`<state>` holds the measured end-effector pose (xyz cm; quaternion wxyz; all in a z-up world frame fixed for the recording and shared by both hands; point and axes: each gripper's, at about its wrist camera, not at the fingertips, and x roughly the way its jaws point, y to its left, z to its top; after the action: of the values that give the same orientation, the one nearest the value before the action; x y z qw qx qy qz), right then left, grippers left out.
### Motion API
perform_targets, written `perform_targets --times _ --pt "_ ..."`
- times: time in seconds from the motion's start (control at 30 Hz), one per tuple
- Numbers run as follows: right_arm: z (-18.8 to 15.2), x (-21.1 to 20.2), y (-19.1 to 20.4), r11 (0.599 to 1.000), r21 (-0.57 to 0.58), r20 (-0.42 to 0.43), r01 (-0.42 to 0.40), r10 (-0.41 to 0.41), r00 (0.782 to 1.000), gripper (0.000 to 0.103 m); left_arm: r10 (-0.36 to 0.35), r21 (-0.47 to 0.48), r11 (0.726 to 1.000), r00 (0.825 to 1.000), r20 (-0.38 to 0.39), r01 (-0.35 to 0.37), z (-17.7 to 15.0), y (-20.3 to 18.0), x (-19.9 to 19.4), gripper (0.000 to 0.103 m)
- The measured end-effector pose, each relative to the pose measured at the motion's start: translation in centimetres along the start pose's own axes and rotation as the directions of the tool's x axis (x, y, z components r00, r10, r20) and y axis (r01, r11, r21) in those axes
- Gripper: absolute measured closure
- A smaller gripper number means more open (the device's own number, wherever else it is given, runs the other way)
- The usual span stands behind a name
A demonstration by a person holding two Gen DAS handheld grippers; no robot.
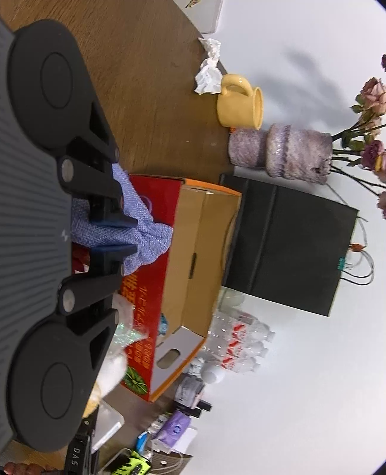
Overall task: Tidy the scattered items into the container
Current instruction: 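Lift both items over the box and release them inside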
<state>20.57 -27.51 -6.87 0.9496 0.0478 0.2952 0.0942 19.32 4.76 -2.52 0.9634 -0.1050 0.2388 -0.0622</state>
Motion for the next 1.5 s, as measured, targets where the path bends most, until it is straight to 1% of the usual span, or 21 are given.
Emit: perform_targets --times 0.17,0.33,0.53,0.67,0.77,0.9,0.97,1.03,1.1,1.23,1.33,1.4,1.5 --pt "0.4 -0.8 0.2 1.000 -0.007 0.036 -0.004 0.004 0.999 0.062 0.006 0.014 1.000 0.999 0.052 -0.007 0.7 -0.3 -1.3 0.093" --pt "1.0 -2.1 0.7 1.000 -0.019 0.076 -0.015 0.016 0.997 0.062 0.004 0.021 1.000 0.996 0.085 -0.006 1.3 -0.6 -2.6 0.093" --pt "2.2 -4.1 1.7 0.999 -0.041 0.133 -0.035 0.041 0.990 0.062 -0.008 0.050 0.999 0.992 0.127 0.002 2.1 -1.7 -4.4 0.093" --pt "3.0 -4.6 2.5 0.997 -0.051 0.170 -0.049 0.057 0.984 0.062 -0.017 0.060 0.998 0.989 0.146 0.008 2.8 -2.2 -4.7 0.093" --pt "4.0 -4.2 2.7 0.997 -0.048 0.182 -0.055 0.063 0.981 0.062 -0.031 0.075 0.997 0.986 0.163 0.019 3.7 -2.7 -4.3 0.093" --pt "6.2 -2.8 3.3 0.997 -0.059 0.210 -0.057 0.068 0.975 0.062 -0.062 0.086 0.995 0.982 0.178 0.047 5.7 -3.3 -2.4 0.093" --pt "7.4 -1.9 3.8 0.996 -0.063 0.224 -0.062 0.075 0.972 0.062 -0.079 0.088 0.994 0.980 0.182 0.064 6.8 -3.8 -0.9 0.093" --pt "8.7 -0.4 4.3 0.995 -0.069 0.240 -0.066 0.081 0.968 0.062 -0.084 0.092 0.993 0.978 0.191 0.068 7.7 -4.3 0.9 0.093" --pt "10.1 1.6 4.8 0.995 -0.069 0.238 -0.074 0.088 0.967 0.062 -0.080 0.095 0.993 0.978 0.192 0.063 8.3 -4.7 3.1 0.093" --pt "12.0 6.0 5.5 0.995 -0.059 0.202 -0.084 0.094 0.975 0.062 -0.087 0.073 0.994 0.985 0.149 0.077 9.0 -4.7 7.2 0.093" --pt "13.0 9.3 5.8 0.995 -0.058 0.162 -0.076 0.084 0.983 0.062 -0.069 0.077 0.995 0.992 0.108 0.061 8.9 -4.6 10.0 0.093" --pt "13.4 11.0 6.1 0.996 -0.051 0.134 -0.067 0.073 0.988 0.062 -0.063 0.069 0.996 0.995 0.078 0.057 8.8 -4.3 11.3 0.093" --pt "13.6 12.5 6.4 0.997 -0.055 0.101 -0.062 0.067 0.993 0.062 -0.055 0.064 0.997 0.997 0.058 0.052 8.6 -3.9 12.1 0.093"
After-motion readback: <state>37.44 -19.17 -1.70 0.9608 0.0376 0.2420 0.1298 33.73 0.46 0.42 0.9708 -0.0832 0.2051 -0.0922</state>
